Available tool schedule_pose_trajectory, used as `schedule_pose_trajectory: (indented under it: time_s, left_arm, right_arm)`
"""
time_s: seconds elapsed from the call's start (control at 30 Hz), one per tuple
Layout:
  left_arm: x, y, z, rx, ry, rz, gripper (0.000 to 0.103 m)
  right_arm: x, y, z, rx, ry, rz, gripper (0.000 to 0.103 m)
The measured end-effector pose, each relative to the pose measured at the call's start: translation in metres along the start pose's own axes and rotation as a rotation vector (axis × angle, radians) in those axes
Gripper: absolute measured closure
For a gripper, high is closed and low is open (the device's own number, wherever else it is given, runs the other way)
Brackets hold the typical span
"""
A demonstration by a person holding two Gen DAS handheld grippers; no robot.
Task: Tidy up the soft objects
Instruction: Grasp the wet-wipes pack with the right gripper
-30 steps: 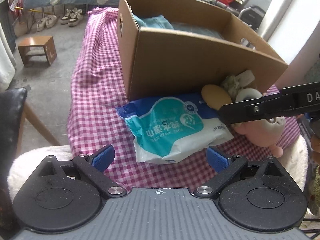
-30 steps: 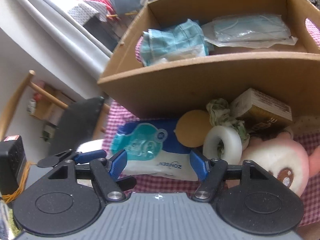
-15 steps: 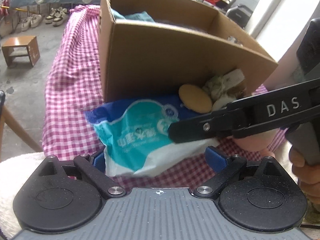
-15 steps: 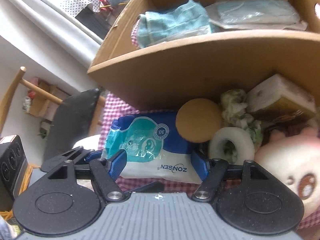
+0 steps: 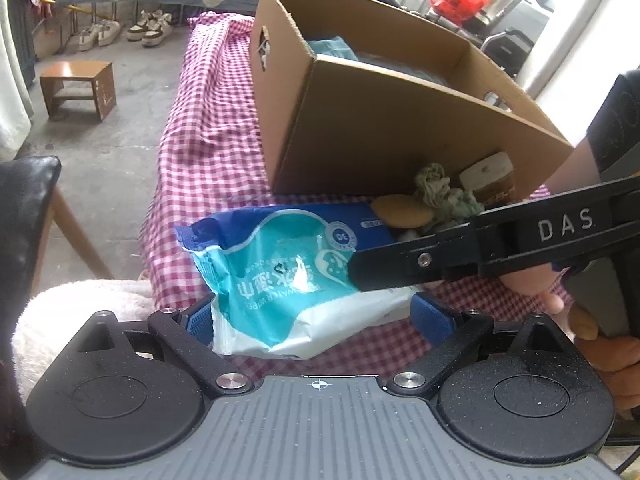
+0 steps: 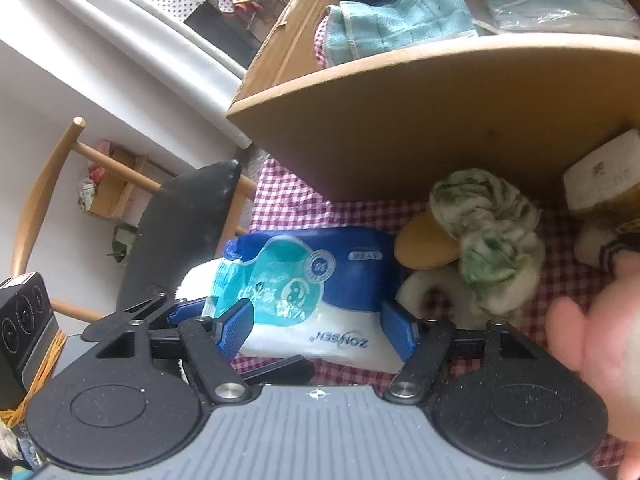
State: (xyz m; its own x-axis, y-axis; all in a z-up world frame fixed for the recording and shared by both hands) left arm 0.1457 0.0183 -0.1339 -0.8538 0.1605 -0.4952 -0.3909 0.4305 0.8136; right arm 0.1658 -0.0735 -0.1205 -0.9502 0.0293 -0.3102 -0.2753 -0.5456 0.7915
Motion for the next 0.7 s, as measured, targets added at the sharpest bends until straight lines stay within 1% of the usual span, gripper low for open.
schedule_pose_trajectory:
  time_s: [0.13, 0.3, 0.43, 0.6, 0.67, 0.7]
  left_arm:
    - [-0.002, -0.004, 0.003, -0.029, -0.013, -0.004, 0.005]
    - [-0.005, -0.007, 0.003, -0.024, -0.031, -0.01, 0.005]
    - [-0.004, -0.01, 0.003, -0.011, -0.021, -0.01, 0.005]
    - [-0.004, -0.005, -0.006, -0.018, -0.037, -0.023, 0.005]
    - [-0.004, 0.0, -0.008, -0.033, -0.041, -0.033, 0.005]
    - [-0.004, 0.001, -0.008, -0.04, -0.043, -0.041, 0.005]
  right_arm:
    - [-0.002, 0.0, -0.003, 0.002, -0.015, 0.004, 0.031]
    - [-0.004, -0.004, -0.003, 0.019, -0.019, 0.003, 0.031]
    - [-0.005, -0.007, -0.001, 0.023, -0.008, 0.0, 0.029]
    - [-0.005, -0.004, 0.004, 0.016, 0.018, -0.019, 0.038]
    - [-0.003, -0.004, 0.004, 0.006, 0.016, -0.019, 0.042]
    - [-0.003, -0.004, 0.004, -0.005, 0.012, -0.018, 0.042]
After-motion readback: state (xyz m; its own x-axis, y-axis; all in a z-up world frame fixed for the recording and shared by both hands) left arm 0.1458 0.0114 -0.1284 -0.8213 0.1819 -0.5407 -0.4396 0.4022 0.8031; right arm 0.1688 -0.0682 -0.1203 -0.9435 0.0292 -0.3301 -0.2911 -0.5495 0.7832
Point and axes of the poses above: each gripper's, at about its wrist camera, not at the fingertips, and y roughly against the way its jaws point, z to its left, x to its underside, the point moved 8 cm from there along -y, roughly the way its jaws point, and after that the axes turned 5 degrees about z, right-handed, at the moved point
